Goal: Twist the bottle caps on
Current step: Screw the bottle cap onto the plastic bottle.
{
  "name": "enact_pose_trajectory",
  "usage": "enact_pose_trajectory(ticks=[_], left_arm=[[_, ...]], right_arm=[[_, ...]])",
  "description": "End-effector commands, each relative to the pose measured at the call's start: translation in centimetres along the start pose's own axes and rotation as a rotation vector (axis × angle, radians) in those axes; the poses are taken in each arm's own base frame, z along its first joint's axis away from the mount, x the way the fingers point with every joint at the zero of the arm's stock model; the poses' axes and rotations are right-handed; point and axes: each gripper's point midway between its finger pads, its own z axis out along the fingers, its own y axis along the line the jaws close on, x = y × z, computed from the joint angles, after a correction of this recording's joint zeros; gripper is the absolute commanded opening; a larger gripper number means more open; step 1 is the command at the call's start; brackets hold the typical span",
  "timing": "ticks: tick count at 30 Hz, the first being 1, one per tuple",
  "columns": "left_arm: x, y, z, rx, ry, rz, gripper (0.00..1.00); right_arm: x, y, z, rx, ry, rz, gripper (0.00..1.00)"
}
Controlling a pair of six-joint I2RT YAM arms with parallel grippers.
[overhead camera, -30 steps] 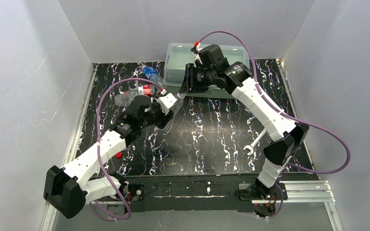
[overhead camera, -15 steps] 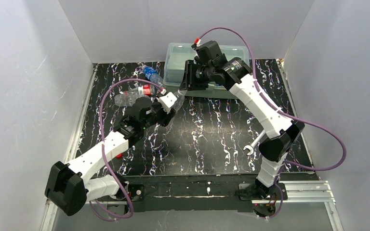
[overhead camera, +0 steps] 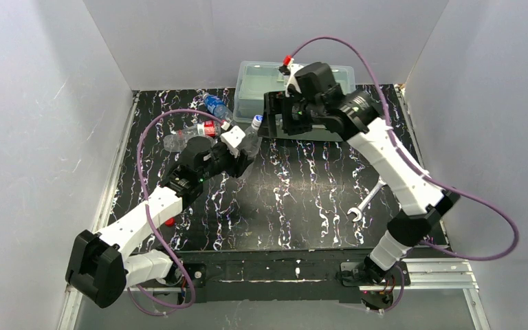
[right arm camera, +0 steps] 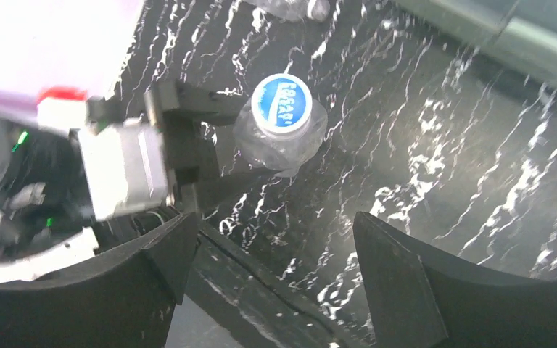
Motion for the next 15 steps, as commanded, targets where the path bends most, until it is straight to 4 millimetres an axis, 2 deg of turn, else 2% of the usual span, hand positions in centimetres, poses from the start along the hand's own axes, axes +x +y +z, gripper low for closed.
enact_pose_trajectory(ticks=[1,6,8,11,15], left_arm=[[-1.1,-2.4,-1.2,0.166,-0.066,-0.059,0.0],[-1.9,-6.2,-3.8,0.391,-0.098,-0.079,0.0],[-2.4,-8.9,-6.1,0.537,-0.102,-0.103,0.0],[-2.2,-9.4,-7.0,0.568,-0.074,-0.095,0.0],[-2.4,-9.6,-7.4,0.577,-0.081,-0.087,0.0]], right_arm=[[-2.6,2.2,-5.2,-0.124,-0.179,-0.228,0.87],[-1.0,3.5,-5.9,-0.257,-0.162,-0.413,0.73],[-0.2,5.2,-6.9,-0.375,-0.133,-0.527,0.69],[-0.2,5.9,-7.7,-0.415,-0.134,-0.573,0.68],[0.9,6.1,-6.8,-0.458,-0.071,-0.588,0.67]])
